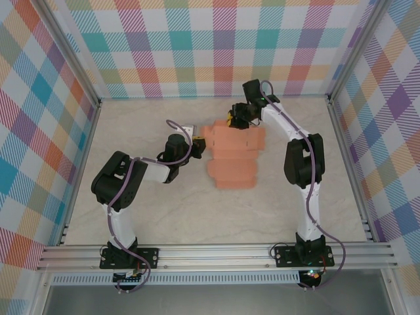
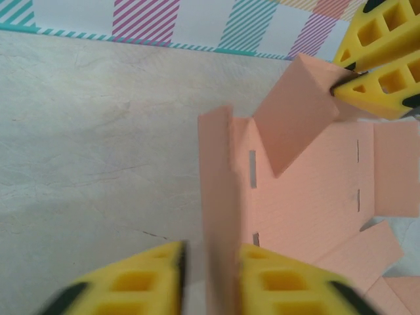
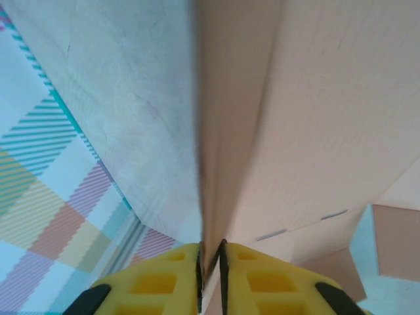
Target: Fold the paper box
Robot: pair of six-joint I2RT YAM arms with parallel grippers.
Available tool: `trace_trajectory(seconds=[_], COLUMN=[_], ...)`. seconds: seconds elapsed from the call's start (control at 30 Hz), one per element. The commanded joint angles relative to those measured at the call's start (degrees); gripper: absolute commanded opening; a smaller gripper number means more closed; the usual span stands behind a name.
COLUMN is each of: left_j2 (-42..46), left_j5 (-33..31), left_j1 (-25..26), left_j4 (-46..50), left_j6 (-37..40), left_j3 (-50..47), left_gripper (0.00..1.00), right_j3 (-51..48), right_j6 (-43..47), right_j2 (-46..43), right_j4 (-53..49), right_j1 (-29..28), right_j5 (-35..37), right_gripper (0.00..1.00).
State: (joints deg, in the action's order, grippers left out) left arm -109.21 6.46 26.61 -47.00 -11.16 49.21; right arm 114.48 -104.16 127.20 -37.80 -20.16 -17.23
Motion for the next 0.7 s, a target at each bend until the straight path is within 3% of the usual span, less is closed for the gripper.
trace_trajectory(seconds=[0.0, 0.07, 0.3, 0.33, 0.37, 0.57, 0.67], left_j2=[3.19, 4.6, 14.46, 16.02, 17.32, 19.89, 16.06], left_j5=[1.97, 1.73, 1.13, 0.63, 0.1, -0.34, 4.66], left_j1=[0.54, 0.42, -1.98, -2.47, -2.91, -5.5, -5.69], left_j4=[-1.24, -1.26, 4.49, 6.07, 7.32, 13.25, 15.12], left_j6=[0.84, 1.05, 1.97, 2.37, 2.81, 7.42, 8.65], left_j3=[-0.16, -1.58, -6.67, -7.23, -7.74, -9.67, -7.49], left_gripper=[0.43, 0.54, 0.74, 0.9, 1.0, 1.0, 1.0], right_j3=[-0.18, -0.47, -8.77, -10.35, -12.01, -25.52, -27.58], right_j6=[3.92, 6.82, 16.49, 18.5, 19.93, 22.39, 23.73], right_j2=[1.08, 1.29, -3.26, -4.06, -5.02, -9.71, -10.64], right_j4=[3.9, 5.18, 14.7, 16.24, 17.72, 37.62, 43.29], right_j1=[0.34, 0.77, 1.36, 1.35, 1.35, 2.03, 2.34], right_j5=[-1.84, -3.64, -9.82, -10.45, -11.01, -16.13, -19.38], right_gripper=[0.1, 0.05, 0.0, 0.0, 0.0, 0.02, 0.02])
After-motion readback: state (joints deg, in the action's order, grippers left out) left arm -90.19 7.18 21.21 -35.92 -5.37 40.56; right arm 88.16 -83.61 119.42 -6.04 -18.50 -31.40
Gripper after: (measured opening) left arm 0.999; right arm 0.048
